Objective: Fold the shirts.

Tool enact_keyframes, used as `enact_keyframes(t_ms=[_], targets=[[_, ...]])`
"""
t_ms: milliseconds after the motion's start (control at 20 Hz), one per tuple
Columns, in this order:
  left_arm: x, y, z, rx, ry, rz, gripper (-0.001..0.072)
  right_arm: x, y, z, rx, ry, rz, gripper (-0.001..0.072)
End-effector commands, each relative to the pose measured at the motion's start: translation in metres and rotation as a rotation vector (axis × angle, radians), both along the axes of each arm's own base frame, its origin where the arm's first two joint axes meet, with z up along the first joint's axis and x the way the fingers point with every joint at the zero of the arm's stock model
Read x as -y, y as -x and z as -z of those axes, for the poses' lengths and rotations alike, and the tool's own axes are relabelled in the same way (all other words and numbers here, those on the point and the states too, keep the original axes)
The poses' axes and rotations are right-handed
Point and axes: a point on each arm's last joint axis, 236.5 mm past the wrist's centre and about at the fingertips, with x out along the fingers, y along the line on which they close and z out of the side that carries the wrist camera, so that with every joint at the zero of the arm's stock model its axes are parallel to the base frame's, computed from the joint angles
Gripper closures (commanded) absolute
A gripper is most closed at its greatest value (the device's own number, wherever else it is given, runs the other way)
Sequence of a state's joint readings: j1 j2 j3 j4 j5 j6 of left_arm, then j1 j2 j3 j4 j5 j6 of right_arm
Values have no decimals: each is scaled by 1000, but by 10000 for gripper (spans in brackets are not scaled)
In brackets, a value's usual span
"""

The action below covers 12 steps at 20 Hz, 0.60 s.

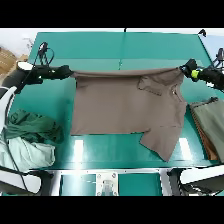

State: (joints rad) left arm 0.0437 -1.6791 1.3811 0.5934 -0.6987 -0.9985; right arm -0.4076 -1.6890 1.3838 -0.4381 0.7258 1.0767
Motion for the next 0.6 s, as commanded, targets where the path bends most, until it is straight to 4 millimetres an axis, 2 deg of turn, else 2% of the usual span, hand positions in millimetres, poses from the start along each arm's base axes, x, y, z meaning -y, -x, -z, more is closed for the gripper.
enact_keyframes(t_ms=[0,200,350,450,550], targets=[[-3,-33,-5,41,14,-62,685,12,-36,6,29,-19,10,693],[-6,-45,-22,85,15,-79,685,17,-54,-13,83,4,5,693],[-8,-49,-30,107,14,-87,685,14,-55,-13,83,8,-5,693],[-3,-41,-20,74,2,-51,685,8,-47,-3,48,31,-57,693],[4,-26,-4,0,-14,6,685,3,-31,7,-4,32,-132,694]])
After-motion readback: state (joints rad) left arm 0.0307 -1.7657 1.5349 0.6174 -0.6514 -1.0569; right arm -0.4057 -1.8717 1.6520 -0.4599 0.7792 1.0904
